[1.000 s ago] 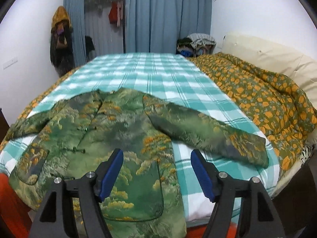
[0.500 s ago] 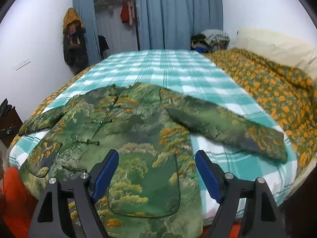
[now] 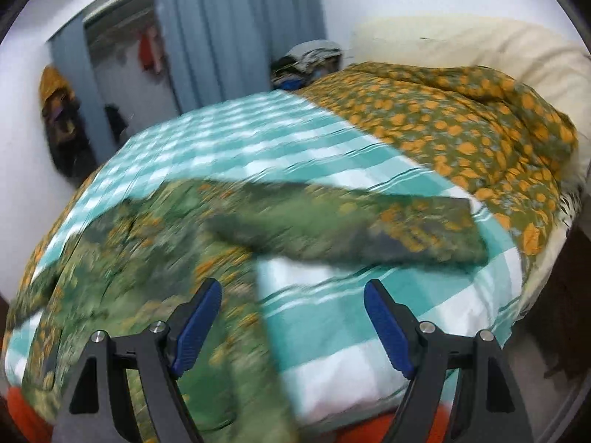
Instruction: Fold large clothes
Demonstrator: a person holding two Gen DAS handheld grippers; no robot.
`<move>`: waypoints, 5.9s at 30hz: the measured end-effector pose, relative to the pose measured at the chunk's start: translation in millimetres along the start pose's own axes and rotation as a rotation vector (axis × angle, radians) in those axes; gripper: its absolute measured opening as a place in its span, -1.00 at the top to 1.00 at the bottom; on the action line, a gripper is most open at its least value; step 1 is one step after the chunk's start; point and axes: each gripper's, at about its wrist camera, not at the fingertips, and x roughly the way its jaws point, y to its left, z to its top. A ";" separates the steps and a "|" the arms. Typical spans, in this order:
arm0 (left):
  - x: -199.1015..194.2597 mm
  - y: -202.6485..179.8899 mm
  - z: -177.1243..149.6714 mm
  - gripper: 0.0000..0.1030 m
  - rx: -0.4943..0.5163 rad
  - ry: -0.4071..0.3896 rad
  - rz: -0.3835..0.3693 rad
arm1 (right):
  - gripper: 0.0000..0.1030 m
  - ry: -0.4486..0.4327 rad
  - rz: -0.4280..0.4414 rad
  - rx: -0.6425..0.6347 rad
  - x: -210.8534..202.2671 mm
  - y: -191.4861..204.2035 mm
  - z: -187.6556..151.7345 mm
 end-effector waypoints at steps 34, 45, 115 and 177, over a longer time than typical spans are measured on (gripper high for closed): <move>16.7 -19.8 -17.2 -0.98 0.032 0.067 0.015 | 0.83 -0.079 0.216 -0.345 28.4 134.0 10.7; 25.3 -48.1 -20.8 -0.98 0.093 0.113 -0.099 | 0.35 0.167 0.302 -0.513 76.8 226.3 -91.4; 281.3 -80.3 84.6 0.63 0.025 0.242 -0.233 | -0.31 0.343 0.204 -0.316 281.4 198.9 106.5; 148.5 350.8 -0.6 -0.43 -1.058 -0.021 0.225 | -0.30 0.192 0.220 -0.482 44.6 240.2 -103.9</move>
